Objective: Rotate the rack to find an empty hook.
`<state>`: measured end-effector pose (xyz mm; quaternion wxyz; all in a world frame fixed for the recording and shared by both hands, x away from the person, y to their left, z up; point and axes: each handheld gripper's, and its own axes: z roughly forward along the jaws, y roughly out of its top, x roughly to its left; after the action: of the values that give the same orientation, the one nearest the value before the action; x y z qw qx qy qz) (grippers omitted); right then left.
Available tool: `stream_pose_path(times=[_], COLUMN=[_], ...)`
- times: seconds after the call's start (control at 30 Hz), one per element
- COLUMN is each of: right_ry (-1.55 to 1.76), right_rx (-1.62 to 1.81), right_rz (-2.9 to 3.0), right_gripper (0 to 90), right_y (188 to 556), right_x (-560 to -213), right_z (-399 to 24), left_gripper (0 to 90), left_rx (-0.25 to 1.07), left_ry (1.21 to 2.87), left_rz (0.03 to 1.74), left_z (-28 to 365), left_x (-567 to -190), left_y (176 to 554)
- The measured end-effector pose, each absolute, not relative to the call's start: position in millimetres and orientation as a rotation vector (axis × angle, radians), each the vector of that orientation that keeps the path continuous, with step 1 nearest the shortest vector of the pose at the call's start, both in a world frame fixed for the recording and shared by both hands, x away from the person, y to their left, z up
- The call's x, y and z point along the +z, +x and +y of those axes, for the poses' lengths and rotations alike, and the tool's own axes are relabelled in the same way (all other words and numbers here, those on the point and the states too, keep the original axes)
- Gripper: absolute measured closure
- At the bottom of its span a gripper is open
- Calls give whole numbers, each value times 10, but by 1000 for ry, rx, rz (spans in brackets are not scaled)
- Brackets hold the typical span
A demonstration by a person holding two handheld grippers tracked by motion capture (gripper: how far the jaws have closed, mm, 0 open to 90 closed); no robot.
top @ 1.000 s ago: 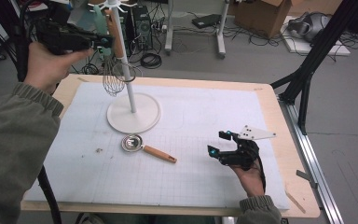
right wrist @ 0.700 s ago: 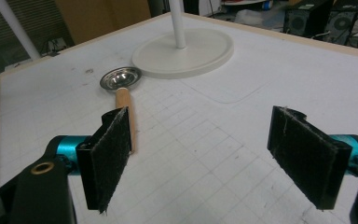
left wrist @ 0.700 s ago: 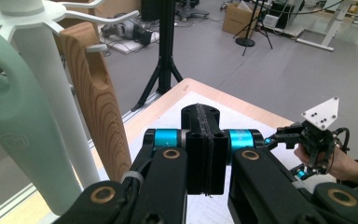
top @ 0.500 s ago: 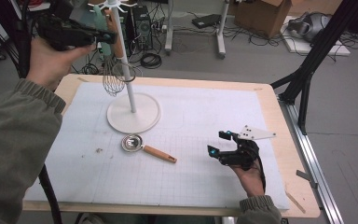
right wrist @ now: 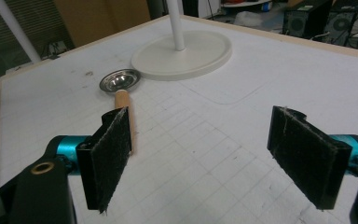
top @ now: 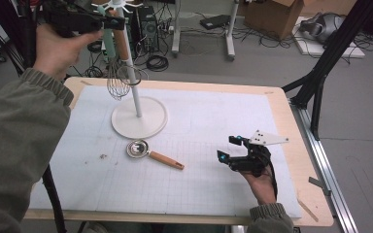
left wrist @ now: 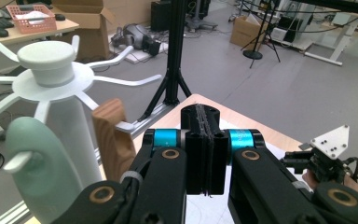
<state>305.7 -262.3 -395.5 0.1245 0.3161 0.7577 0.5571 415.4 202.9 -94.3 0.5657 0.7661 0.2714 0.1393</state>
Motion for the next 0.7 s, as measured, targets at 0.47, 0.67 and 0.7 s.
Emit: stream_pose_path(times=[0.47, 0.67, 0.7], right_ry=[917, 910, 911], right_rx=[1633, 1633, 1633], right_rz=[2205, 2205, 2204], right_gripper=[210, 210, 210], right_y=[3069, 3068, 3070], right_x=[-3959, -3957, -3958], right_z=[-2625, -2615, -2614], left_gripper=[879, 878, 877], left_rx=[382, 400, 397], left_ry=[1763, 1752, 1753], left_rz=[693, 703, 702], left_z=[2156, 2206, 2207], left_x=[-940, -920, -921], left_y=[4196, 4171, 4168])
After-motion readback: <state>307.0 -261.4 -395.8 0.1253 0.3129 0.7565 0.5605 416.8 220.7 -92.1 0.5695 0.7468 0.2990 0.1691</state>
